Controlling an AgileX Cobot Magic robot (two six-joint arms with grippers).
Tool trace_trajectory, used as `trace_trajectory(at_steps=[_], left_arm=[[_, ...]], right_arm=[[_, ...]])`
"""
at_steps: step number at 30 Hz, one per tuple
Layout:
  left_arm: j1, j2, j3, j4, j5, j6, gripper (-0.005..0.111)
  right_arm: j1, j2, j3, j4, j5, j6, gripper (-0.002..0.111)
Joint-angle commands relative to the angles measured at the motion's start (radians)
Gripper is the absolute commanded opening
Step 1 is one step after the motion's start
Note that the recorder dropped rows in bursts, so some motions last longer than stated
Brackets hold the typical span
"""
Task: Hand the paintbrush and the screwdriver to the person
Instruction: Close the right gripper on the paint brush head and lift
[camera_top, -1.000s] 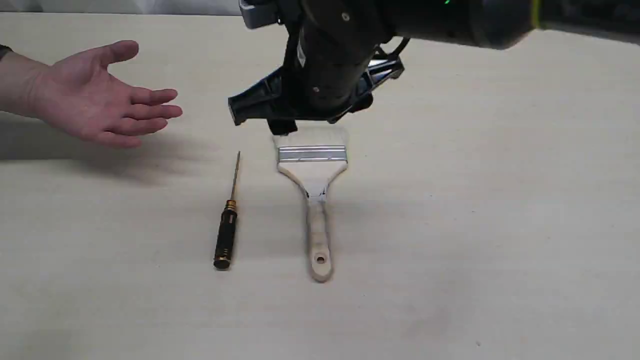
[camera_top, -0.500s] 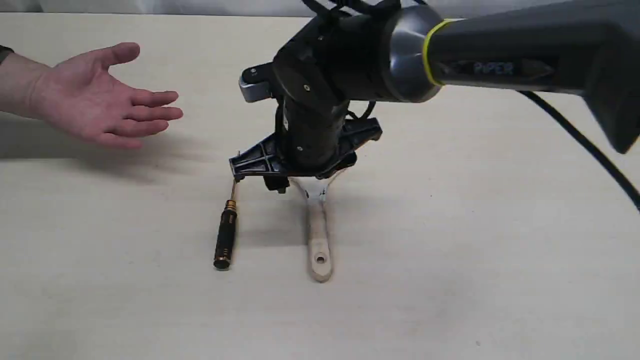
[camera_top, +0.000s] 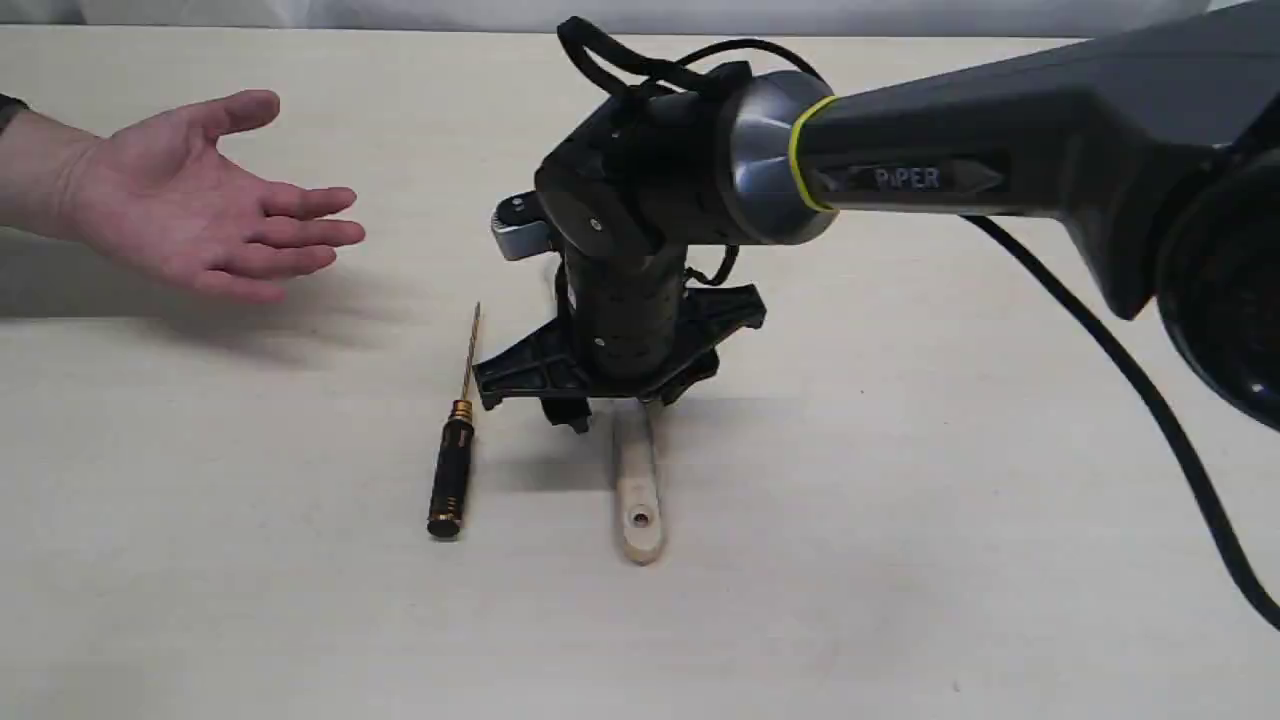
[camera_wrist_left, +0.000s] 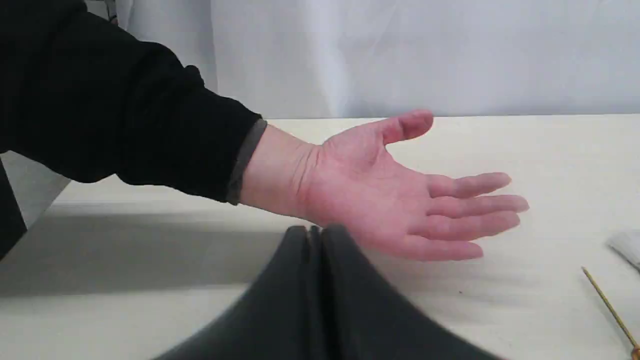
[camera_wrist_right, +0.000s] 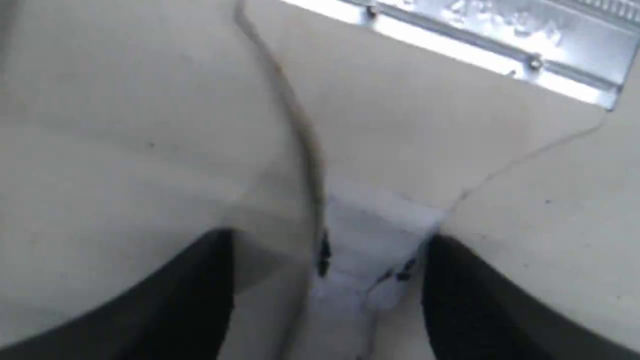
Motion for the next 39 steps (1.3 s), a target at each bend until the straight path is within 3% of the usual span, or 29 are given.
trace_trajectory(at_steps=[1, 10, 16, 24, 30, 39], left_arm=[[-0.008, -0.002, 0.002, -0.004, -0.004, -0.002, 0.000], [-0.008, -0.002, 0.002, -0.002, -0.008, -0.002, 0.000], [-0.008, -0.002, 0.002, -0.002, -0.008, -0.002, 0.000], [-0.008, -0.002, 0.002, -0.002, -0.008, -0.002, 0.000], [-0.008, -0.002, 0.002, -0.002, -0.008, -0.002, 0.000], [-0.008, -0.002, 0.002, -0.004, -0.003, -0.002, 0.000]], right_arm=[[-0.005, 0.009, 0.001, -0.004, 0.028, 0.021, 0.059], [-0.005, 0.009, 0.001, -0.004, -0.045, 0.087, 0.057], [-0.005, 0.009, 0.001, -0.004, -0.071, 0.117, 0.036], [-0.005, 0.009, 0.001, -0.011, -0.077, 0.094, 0.030], [-0.005, 0.009, 0.001, -0.042, -0.077, 0.048, 0.004], [0.000, -0.033, 0.001, -0.060, -0.073, 0.011, 0.004]])
